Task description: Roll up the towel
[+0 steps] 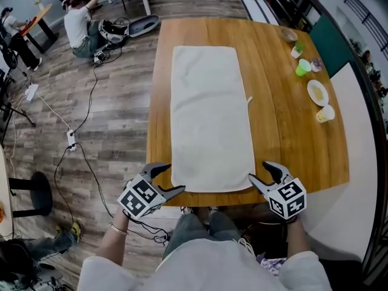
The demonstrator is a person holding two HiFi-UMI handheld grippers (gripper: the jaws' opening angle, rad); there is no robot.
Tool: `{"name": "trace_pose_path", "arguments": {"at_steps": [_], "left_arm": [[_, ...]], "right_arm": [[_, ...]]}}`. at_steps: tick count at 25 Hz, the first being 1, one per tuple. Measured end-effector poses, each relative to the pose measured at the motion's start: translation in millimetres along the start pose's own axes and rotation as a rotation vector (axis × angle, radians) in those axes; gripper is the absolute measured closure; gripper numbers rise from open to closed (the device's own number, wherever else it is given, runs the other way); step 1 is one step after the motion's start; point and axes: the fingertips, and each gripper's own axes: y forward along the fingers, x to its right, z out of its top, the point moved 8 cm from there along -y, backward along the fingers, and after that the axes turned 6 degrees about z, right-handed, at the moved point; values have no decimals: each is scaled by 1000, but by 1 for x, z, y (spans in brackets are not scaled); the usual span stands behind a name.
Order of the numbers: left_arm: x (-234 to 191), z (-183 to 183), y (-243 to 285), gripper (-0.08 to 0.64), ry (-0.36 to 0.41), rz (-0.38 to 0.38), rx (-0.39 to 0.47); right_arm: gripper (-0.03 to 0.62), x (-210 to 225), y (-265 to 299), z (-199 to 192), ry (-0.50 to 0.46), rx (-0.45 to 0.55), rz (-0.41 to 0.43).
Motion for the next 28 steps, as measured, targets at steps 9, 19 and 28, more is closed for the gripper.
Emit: {"name": "trace_pose_path", "arguments": {"at_steps": [9,19,28], "left_arm": [[16,-19,18,270,249,-167,-181],[20,-33,34,319,398,-233,-299],[20,-41,49,347,389,-258,-319]], "right_arm": [[376,-10,14,-35,-142,-226,251],[420,-17,26,-49,-326,-400,398],[462,-10,38,-59,-473,-512,421]]}}
